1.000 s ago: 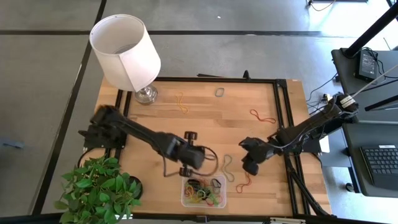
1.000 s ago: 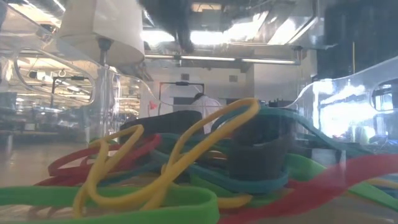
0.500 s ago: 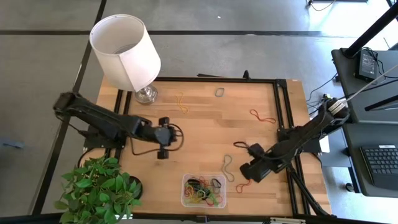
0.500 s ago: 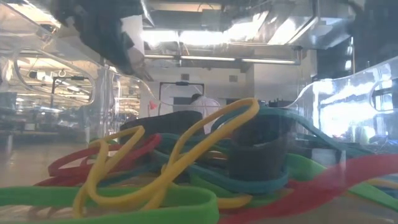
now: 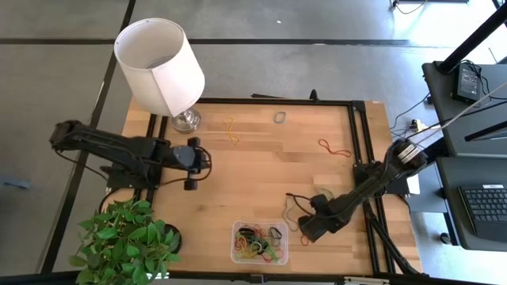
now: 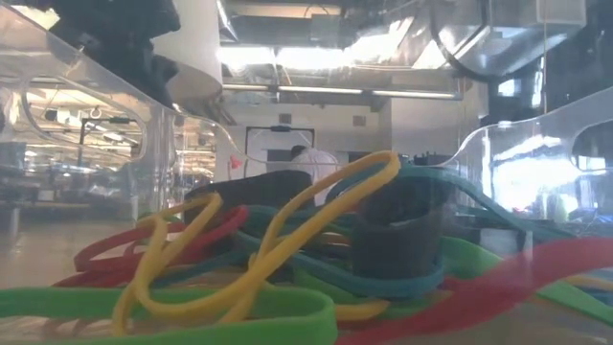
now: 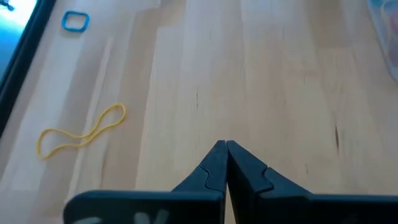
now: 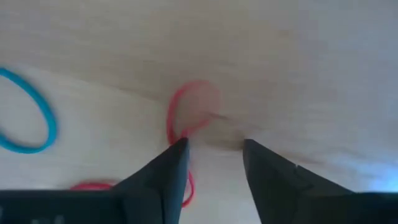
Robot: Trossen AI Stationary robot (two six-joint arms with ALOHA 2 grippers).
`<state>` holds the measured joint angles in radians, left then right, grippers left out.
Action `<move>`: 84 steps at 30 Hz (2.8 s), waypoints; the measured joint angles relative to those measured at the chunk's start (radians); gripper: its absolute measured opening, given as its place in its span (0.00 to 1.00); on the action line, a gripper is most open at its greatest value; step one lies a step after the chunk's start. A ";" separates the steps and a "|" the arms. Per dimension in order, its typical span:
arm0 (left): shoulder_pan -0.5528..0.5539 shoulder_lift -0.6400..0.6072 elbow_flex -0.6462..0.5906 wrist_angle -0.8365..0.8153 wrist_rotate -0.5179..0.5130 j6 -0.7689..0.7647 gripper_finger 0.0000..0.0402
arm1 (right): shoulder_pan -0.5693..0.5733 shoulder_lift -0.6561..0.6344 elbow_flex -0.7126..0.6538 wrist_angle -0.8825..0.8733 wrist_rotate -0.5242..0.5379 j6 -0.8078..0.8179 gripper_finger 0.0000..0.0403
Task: Pick and place rubber bands into bin
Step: Put the red rubber band into the transparent bin
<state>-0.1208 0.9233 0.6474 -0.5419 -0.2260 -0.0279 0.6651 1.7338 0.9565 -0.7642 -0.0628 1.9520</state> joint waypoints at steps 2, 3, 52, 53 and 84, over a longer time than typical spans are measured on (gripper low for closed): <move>0.022 -0.025 -0.020 -0.013 0.025 0.012 0.01 | 0.000 0.012 0.002 0.030 -0.002 0.023 0.41; 0.034 -0.035 -0.031 -0.012 0.039 0.022 0.00 | 0.000 0.017 0.003 0.052 -0.004 0.038 0.42; 0.116 -0.131 -0.134 0.021 0.239 0.079 0.00 | 0.091 0.202 0.346 -0.121 -0.018 -0.009 0.30; 0.116 -0.131 -0.134 0.021 0.244 0.078 0.00 | 0.092 0.217 0.346 -0.122 -0.017 -0.009 0.32; 0.116 -0.131 -0.134 0.023 0.246 0.068 0.00 | 0.102 0.246 0.984 -0.805 0.229 -0.061 0.00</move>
<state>-0.0048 0.7925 0.5133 -0.5190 0.0200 0.0406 0.7668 1.9799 1.9408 -1.5689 0.1662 1.8910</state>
